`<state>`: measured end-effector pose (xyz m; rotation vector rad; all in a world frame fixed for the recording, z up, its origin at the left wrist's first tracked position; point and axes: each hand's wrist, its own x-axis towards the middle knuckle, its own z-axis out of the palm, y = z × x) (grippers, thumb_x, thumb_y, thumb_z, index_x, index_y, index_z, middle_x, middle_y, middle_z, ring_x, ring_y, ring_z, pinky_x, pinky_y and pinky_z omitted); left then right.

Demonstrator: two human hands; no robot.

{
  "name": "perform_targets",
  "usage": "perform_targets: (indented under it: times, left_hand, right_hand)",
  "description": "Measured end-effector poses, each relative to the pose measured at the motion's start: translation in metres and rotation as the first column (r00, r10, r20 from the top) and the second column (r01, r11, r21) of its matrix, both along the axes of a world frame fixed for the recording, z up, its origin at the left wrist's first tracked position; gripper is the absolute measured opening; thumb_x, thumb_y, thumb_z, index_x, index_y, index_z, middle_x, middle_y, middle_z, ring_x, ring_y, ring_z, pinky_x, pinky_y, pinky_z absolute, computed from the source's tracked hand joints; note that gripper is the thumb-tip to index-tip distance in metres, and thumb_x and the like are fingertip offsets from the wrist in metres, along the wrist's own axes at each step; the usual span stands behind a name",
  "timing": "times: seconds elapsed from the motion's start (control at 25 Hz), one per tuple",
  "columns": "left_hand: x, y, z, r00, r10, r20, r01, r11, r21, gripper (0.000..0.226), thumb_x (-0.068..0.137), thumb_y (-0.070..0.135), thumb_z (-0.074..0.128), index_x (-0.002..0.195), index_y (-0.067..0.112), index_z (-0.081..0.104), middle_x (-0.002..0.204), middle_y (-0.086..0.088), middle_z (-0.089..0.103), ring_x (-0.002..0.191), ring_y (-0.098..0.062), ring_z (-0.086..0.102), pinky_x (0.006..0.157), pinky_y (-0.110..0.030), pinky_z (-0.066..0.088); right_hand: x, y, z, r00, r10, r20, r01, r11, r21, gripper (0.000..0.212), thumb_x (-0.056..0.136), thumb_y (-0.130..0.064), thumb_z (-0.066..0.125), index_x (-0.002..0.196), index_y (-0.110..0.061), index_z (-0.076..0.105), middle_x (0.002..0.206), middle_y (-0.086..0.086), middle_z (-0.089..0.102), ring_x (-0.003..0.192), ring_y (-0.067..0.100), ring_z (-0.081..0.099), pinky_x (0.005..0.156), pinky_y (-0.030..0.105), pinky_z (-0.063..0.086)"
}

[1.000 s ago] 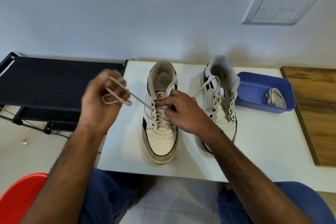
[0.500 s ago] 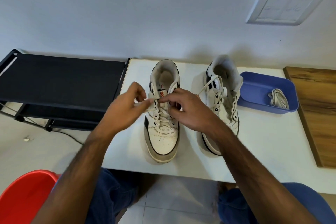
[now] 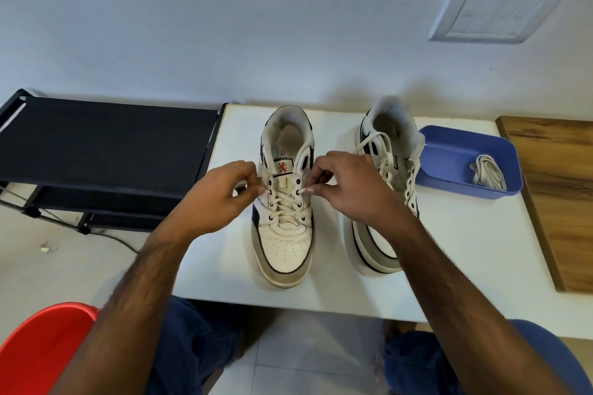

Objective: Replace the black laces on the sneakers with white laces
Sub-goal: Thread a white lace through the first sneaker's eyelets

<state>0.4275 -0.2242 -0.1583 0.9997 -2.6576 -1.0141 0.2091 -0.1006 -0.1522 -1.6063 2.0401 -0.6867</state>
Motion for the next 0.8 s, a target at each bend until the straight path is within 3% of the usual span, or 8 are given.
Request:
perform_targets:
  times: [0.08,0.2,0.36,0.48,0.56,0.68,0.8]
  left_hand:
    - [0.001,0.0,-0.001,1.0,0.013,0.002,-0.013,1.0,0.011,0.016,0.099,0.025,0.061,0.086,0.016,0.056,0.098,0.015,0.068,0.098,-0.001,0.066,0.083,-0.02,0.052]
    - [0.0,0.001,-0.001,0.999,0.032,0.023,-0.032,0.999,0.027,0.017,0.1,0.021,0.06,0.085,0.015,0.054,0.092,0.026,0.063,0.093,0.011,0.063,0.076,-0.006,0.043]
    - [-0.002,0.003,0.001,0.997,0.07,-0.028,-0.068,0.997,0.042,0.022,0.097,0.034,0.062,0.087,0.016,0.055,0.096,0.021,0.066,0.078,-0.002,0.068,0.065,-0.016,0.053]
    - [-0.005,0.007,0.006,0.992,0.113,-0.051,-0.111,0.993,0.048,0.027,0.094,0.043,0.062,0.088,0.017,0.059,0.087,0.017,0.069,0.072,0.004,0.063,0.058,-0.009,0.043]
    - [-0.004,0.005,0.009,0.992,0.127,-0.021,-0.126,0.992,0.017,0.032,0.091,0.052,0.057,0.088,0.021,0.06,0.084,0.016,0.069,0.071,0.001,0.061,0.062,-0.01,0.04]
    - [0.0,0.003,0.01,0.989,0.145,0.01,-0.145,0.988,0.043,0.037,0.087,0.057,0.05,0.087,0.021,0.059,0.084,0.015,0.068,0.077,-0.004,0.062,0.069,-0.022,0.044]
    - [0.0,0.003,0.011,0.987,0.159,-0.039,-0.154,0.983,0.102,0.038,0.085,0.059,0.054,0.082,0.021,0.06,0.088,0.008,0.069,0.088,-0.012,0.066,0.077,-0.034,0.053]
  right_hand:
    - [0.0,0.001,-0.003,0.998,-0.014,0.059,0.013,1.0,0.019,0.018,0.088,-0.028,0.076,0.079,-0.035,0.062,0.084,-0.019,0.067,0.09,0.01,0.066,0.098,0.049,0.045]
    - [0.0,0.002,-0.006,0.993,0.005,0.114,-0.009,0.999,0.035,0.004,0.095,-0.02,0.069,0.092,-0.021,0.066,0.09,-0.012,0.072,0.089,0.012,0.068,0.095,0.047,0.049]
    - [-0.001,0.004,-0.002,0.983,-0.016,0.182,0.018,1.0,-0.008,0.002,0.097,-0.014,0.066,0.097,-0.017,0.066,0.091,-0.008,0.075,0.089,0.005,0.07,0.089,0.038,0.054]
    - [0.003,0.004,-0.004,0.984,-0.044,0.173,0.053,0.997,-0.047,0.006,0.095,-0.018,0.068,0.093,-0.024,0.066,0.083,-0.015,0.074,0.085,0.002,0.07,0.093,0.043,0.052]
    - [0.001,0.004,-0.004,0.993,-0.069,0.101,0.074,0.996,-0.05,0.008,0.093,-0.026,0.07,0.089,-0.031,0.065,0.078,-0.021,0.07,0.084,0.003,0.068,0.099,0.05,0.046]
    - [-0.004,0.004,0.001,0.996,-0.085,0.0,0.085,0.996,-0.003,0.006,0.093,-0.034,0.07,0.09,-0.03,0.066,0.076,-0.023,0.064,0.089,0.007,0.065,0.105,0.047,0.037]
    - [-0.002,0.004,0.003,0.997,-0.072,-0.001,0.072,0.997,0.039,0.005,0.094,-0.033,0.07,0.091,-0.029,0.067,0.079,-0.02,0.064,0.091,0.009,0.065,0.106,0.049,0.036]
